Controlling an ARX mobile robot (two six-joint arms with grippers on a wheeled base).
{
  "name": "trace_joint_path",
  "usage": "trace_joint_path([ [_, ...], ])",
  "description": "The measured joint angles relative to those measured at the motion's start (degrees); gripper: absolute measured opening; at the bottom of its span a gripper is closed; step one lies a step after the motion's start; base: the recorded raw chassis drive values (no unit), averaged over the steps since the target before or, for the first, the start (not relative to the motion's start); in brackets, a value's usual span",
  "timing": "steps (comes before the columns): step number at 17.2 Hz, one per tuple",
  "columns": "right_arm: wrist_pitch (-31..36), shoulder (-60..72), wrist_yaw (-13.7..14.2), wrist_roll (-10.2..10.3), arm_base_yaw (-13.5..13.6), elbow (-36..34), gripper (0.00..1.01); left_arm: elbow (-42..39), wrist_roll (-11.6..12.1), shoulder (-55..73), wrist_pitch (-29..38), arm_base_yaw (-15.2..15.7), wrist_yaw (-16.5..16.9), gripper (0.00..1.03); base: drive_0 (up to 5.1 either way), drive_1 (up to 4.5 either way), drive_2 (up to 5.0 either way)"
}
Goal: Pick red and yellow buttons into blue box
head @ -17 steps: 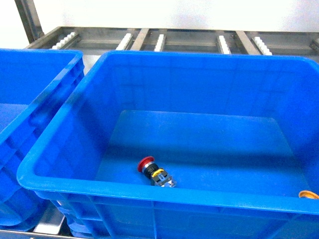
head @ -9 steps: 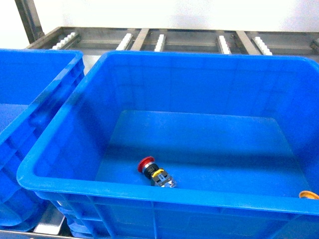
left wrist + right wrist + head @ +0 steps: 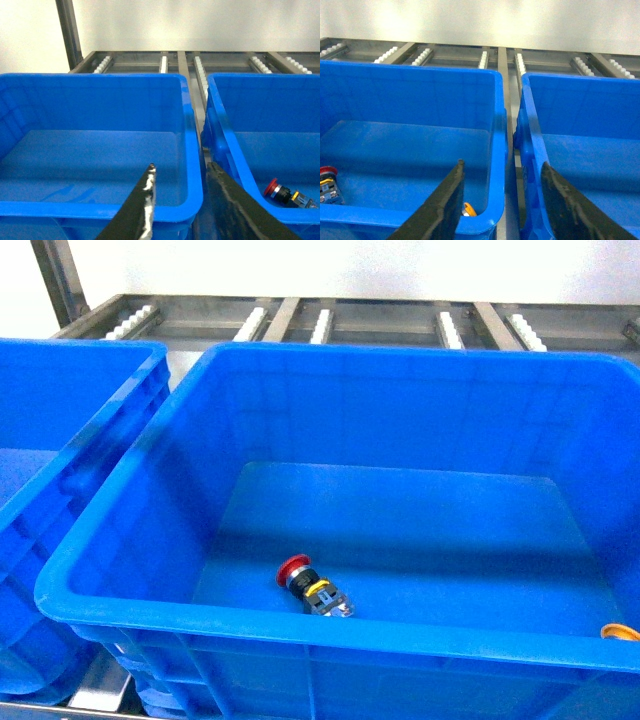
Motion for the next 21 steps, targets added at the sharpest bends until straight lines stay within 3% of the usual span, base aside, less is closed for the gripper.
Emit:
trace_joint_path([
  [5, 0.0, 0.0, 0.0, 0.0, 0.0, 0.0, 0.99, 0.0, 0.0, 0.0, 0.0, 0.0, 0.0, 0.89, 0.0, 0.0, 0.0],
  [6, 0.0, 0.0, 0.0, 0.0, 0.0, 0.0, 0.98, 0.0, 0.0, 0.0, 0.0, 0.0, 0.0, 0.99, 0.0, 0.0, 0.0],
  [21, 0.0, 0.0, 0.0, 0.0, 0.0, 0.0, 0.98, 0.0, 0.0, 0.0, 0.0, 0.0, 0.0, 0.98, 0.0, 0.0, 0.0],
])
